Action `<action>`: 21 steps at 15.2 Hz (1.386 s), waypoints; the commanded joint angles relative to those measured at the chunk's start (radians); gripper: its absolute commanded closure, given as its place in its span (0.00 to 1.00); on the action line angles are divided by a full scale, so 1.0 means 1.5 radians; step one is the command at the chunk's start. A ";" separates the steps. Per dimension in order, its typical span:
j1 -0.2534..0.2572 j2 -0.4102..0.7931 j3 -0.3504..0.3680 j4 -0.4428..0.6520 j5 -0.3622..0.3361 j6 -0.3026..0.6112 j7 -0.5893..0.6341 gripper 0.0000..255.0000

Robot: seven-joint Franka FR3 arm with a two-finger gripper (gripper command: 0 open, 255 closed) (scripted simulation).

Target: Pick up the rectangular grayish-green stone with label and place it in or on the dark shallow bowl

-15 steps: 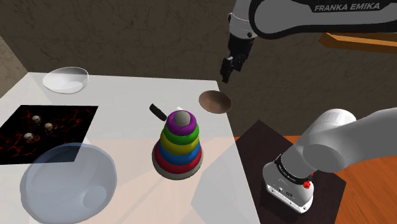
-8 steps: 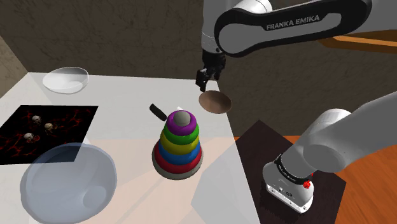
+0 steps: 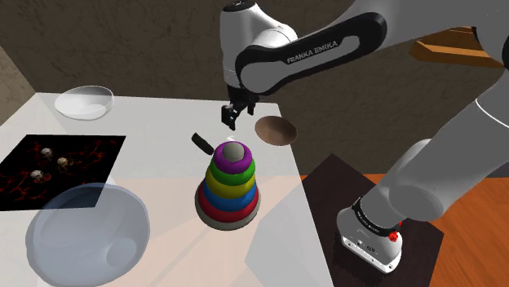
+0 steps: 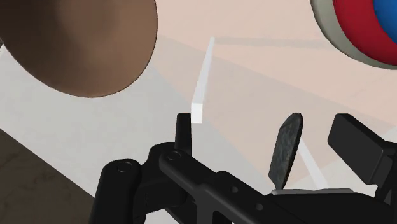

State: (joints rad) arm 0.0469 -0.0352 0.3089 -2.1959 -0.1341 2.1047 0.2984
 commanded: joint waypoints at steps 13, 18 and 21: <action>0.085 0.374 -0.005 0.298 -0.133 0.030 0.142 0.00; 0.086 0.393 -0.012 0.290 -0.143 0.057 0.148 0.00; 0.087 0.411 -0.017 0.283 -0.151 0.080 0.153 0.00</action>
State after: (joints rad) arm 0.1787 0.5730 0.2863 -1.7637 -0.3559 2.2090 0.5266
